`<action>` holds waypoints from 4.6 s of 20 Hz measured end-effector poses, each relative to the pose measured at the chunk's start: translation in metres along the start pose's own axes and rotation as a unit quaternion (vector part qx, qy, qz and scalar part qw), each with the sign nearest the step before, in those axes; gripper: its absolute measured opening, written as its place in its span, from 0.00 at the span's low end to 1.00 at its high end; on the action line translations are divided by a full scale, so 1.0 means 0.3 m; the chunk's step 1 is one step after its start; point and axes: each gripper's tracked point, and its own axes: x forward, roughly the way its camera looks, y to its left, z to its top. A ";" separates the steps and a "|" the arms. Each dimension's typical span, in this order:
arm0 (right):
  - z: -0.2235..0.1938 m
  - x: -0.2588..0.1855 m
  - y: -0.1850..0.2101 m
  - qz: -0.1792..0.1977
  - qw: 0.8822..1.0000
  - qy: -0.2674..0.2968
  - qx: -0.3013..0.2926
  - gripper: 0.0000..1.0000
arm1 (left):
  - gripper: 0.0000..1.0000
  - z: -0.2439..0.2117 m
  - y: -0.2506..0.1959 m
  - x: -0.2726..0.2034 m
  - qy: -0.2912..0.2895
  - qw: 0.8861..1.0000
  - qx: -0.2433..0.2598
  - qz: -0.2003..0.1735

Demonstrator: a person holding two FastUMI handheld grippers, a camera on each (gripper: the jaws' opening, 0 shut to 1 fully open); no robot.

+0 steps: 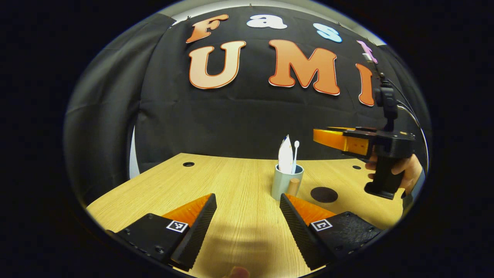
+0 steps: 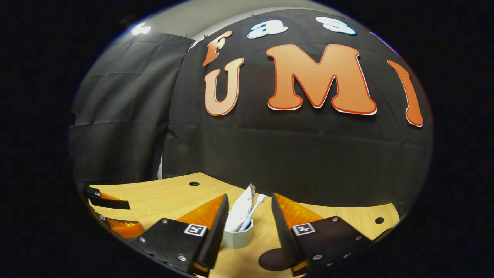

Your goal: Put the toothbrush and toothpaste on the desktop into the cup, then pick up the cup and place it on the coaster on the desktop.

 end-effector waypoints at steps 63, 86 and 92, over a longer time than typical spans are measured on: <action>0.222 -0.660 -0.381 -0.093 0.994 -0.053 0.021 0.99 | 0.23 -0.145 -0.414 0.432 0.403 0.910 0.065 -0.071; 0.066 -0.666 -0.459 -0.139 0.989 -0.007 0.043 0.99 | 0.44 -0.139 -0.473 0.435 0.406 0.898 0.092 -0.142; 0.093 -0.651 -0.449 -0.149 0.988 -0.014 0.046 0.99 | 0.99 -0.008 -0.420 0.400 0.324 0.928 0.119 -0.139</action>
